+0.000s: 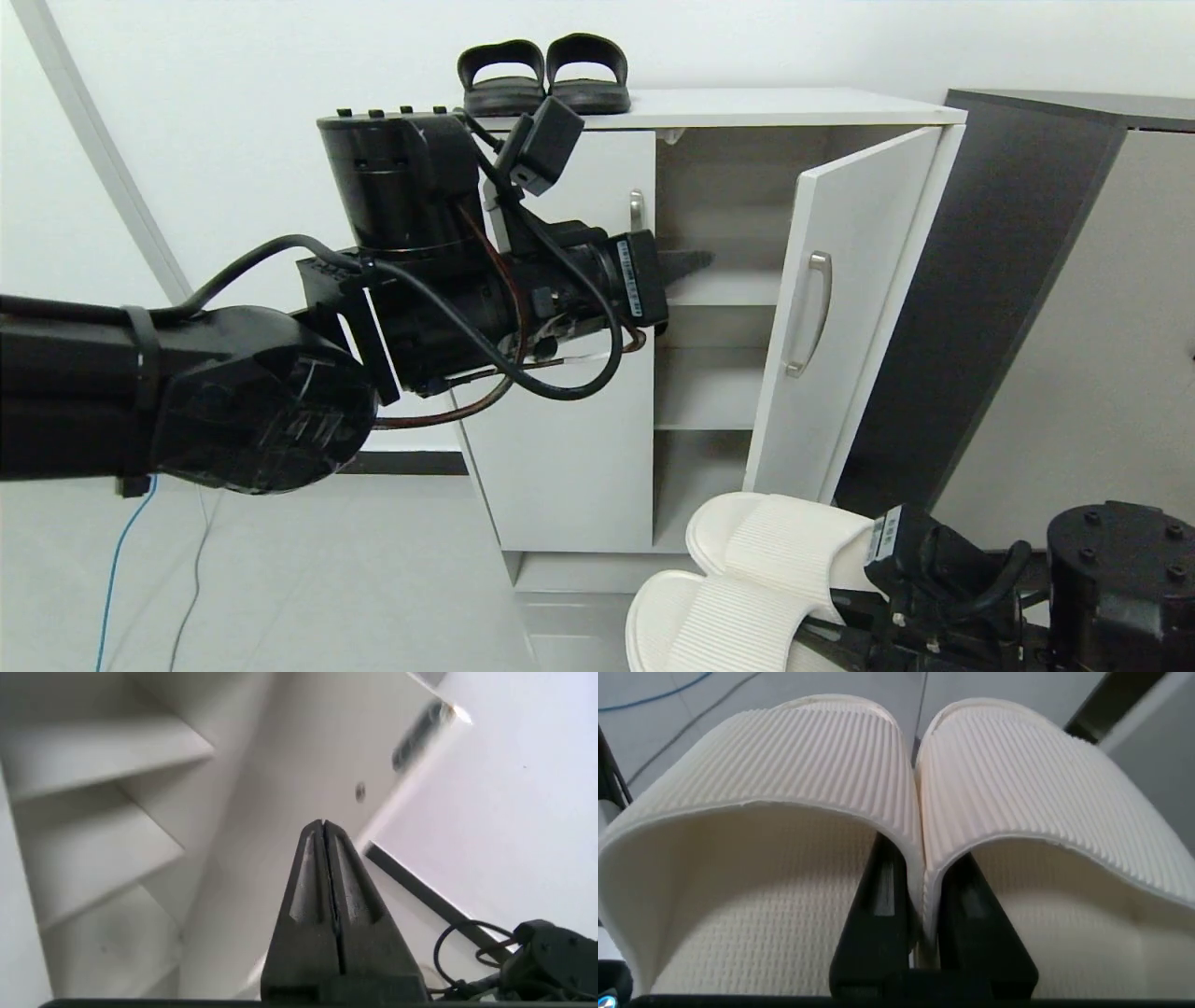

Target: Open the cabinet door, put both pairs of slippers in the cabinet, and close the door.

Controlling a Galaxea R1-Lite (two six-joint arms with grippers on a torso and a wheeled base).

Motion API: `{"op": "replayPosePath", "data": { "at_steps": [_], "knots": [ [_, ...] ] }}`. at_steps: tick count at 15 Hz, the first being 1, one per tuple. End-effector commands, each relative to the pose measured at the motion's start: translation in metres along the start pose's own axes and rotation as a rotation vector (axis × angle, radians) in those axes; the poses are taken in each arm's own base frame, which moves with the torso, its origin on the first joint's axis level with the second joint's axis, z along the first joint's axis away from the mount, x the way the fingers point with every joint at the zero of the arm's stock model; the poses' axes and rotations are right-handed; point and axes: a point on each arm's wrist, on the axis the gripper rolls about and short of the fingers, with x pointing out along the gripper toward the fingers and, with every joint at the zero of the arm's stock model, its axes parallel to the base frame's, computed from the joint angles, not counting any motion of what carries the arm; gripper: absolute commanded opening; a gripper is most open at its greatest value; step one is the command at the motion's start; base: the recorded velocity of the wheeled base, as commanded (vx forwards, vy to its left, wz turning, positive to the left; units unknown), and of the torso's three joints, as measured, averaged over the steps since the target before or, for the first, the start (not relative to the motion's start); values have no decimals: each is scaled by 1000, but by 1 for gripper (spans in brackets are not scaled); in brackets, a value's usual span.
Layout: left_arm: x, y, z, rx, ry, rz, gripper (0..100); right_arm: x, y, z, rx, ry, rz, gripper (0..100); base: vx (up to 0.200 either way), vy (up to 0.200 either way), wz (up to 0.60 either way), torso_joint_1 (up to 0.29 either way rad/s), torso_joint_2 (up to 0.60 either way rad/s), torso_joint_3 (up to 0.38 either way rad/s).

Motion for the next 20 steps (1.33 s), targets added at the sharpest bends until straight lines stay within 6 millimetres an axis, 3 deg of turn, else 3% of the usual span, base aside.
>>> {"op": "replayPosePath", "data": {
  "at_steps": [1,4,10,14,19,20],
  "knots": [
    [-4,3,-4,-3,2,12,0,-1,0,0,1,-2,-3,0,0,0,0,0,0,0],
    [-27,2,-5,-1,-7,33,0,0,0,0,0,1,1,0,0,0,0,0,0,0],
    [-26,11,-7,-3,-2,56,0,-1,3,0,-4,-2,11,0,0,0,0,0,0,0],
    [-42,11,-10,0,-5,74,0,5,1,3,4,-2,-14,0,0,0,0,0,0,0],
    [-127,-19,-23,62,-48,196,0,6,0,6,19,-9,-48,0,0,0,0,0,0,0],
    [-163,-30,-37,97,-56,246,0,5,0,6,20,-11,-48,0,0,0,0,0,0,0]
  ]
}}
